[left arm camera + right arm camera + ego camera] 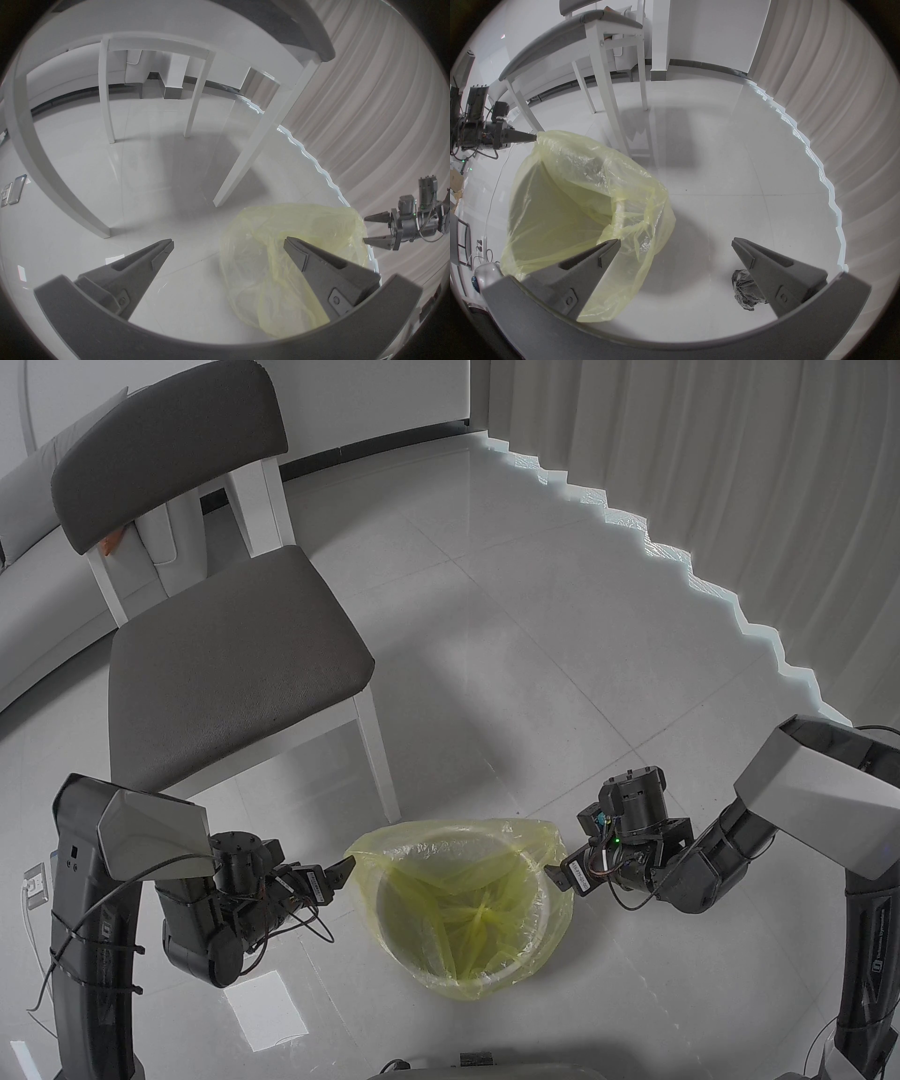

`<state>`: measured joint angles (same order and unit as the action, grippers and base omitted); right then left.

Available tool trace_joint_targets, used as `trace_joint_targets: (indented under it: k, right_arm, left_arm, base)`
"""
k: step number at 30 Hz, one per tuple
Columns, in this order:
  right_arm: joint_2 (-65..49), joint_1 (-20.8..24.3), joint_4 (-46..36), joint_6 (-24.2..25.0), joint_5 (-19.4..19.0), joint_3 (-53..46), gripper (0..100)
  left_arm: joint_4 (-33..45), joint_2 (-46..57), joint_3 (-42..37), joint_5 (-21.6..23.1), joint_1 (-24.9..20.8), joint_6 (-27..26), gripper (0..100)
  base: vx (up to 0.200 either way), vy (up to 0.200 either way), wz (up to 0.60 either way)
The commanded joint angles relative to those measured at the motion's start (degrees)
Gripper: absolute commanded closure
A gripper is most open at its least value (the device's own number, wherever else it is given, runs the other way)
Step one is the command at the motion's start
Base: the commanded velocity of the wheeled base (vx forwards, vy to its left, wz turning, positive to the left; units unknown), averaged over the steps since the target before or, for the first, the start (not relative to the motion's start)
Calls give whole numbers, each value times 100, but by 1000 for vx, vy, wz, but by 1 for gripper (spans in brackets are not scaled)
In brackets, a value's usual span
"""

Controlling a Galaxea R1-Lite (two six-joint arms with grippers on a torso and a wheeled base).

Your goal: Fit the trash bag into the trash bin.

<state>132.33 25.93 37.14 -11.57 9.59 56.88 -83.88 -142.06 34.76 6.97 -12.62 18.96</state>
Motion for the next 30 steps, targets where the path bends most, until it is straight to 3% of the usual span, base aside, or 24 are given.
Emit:
trace_joint_targets:
  k: [1, 12, 23, 30]
  right_arm:
    - [548, -9, 21, -3, -1, 288, 0]
    - [1128, -9, 12, -3, 43, 622, 0]
    - [1260, -79, -129, -3, 34, 666, 0]
    - [1181, -158, -137, 76, 51, 649, 0]
  left_arm:
    - [188, -384, 532, 155, 22, 3, 0]
    - [1296, -613, 1394, 120, -92, -287, 0]
    - [1709, -534, 1446, 103, -171, -314, 0]
    - [1867, -358, 1385, -12, -180, -648, 0]
  base:
    - [0, 0, 0]
    - [0, 0, 0]
    - [0, 0, 0]
    - [0, 0, 0]
